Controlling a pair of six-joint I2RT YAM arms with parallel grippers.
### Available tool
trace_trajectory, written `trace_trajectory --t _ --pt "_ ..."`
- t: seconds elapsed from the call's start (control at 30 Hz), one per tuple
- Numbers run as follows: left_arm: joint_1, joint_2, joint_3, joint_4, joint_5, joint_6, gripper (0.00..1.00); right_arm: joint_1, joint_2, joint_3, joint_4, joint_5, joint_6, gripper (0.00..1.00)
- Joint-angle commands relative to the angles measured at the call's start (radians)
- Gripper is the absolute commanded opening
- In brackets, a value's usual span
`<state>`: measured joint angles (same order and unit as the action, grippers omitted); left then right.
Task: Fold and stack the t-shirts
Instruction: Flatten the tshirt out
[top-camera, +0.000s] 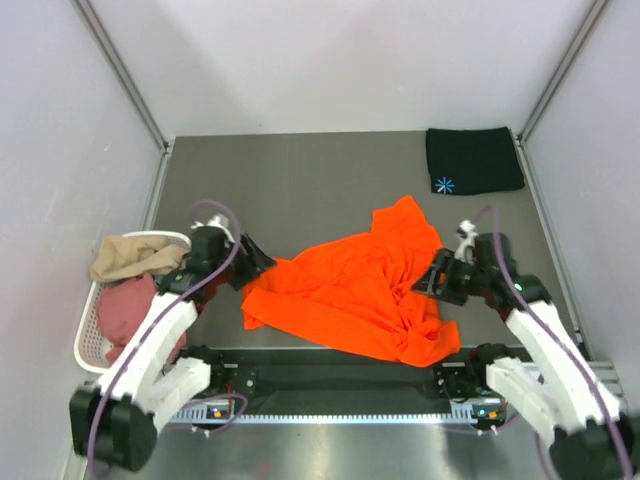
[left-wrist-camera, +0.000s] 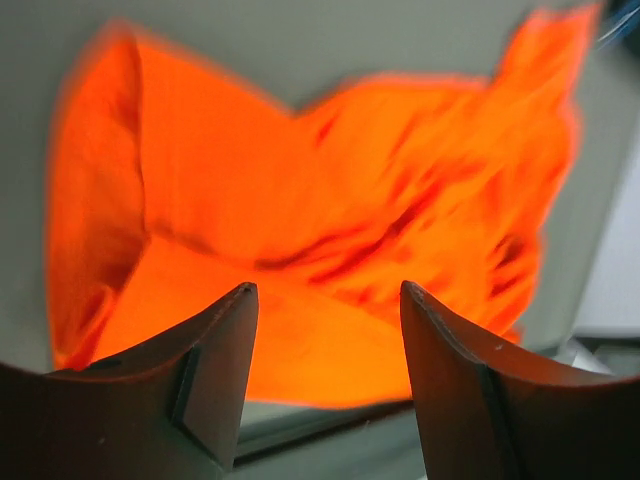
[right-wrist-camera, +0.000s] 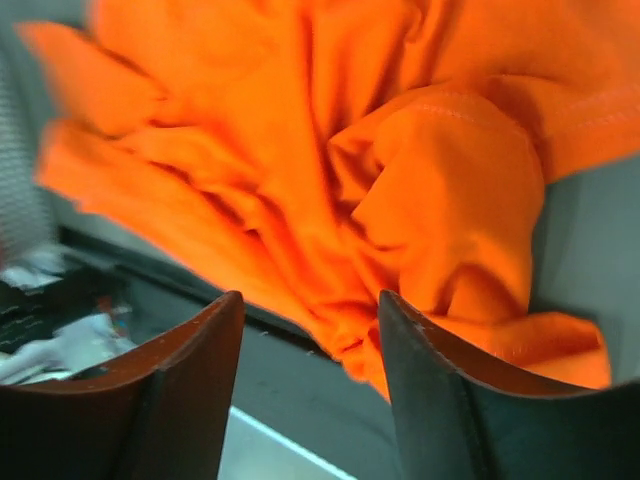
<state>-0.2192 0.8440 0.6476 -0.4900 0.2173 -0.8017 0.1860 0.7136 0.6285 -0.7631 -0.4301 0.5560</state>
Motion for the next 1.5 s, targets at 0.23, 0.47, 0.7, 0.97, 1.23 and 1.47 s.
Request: trace_trajectory --t 0.23,0.47,0.7,0.97,1.23,1.47 --pt "-0.229 0.366 0.015 0.048 -0.284 -0.123 0.72 0.342 0.597 0.212 0.243 0.578 0.019 0.66" --pt "-0.226 0.503 0.136 0.002 -0.426 -0.099 0.76 0.359 0.762 0.361 0.185 0.714 -0.048 0.76" --pt "-0.210 0.586 0.372 -0.162 -0.504 -0.011 0.78 0.277 0.886 0.531 0.042 0.674 -0.178 0.92" --pt "-0.120 0.773 0.406 -0.180 -0.337 0.090 0.80 0.245 0.962 0.533 0.071 0.585 -0.258 0.90" --pt "-0.111 0.886 0.403 -0.144 -0.263 0.136 0.51 0.214 1.037 0.528 0.160 0.535 -0.269 0.71" --pt "-0.077 0.932 0.466 -0.145 -0.268 0.150 0.01 0.165 1.106 0.554 0.220 0.495 -0.288 0.34"
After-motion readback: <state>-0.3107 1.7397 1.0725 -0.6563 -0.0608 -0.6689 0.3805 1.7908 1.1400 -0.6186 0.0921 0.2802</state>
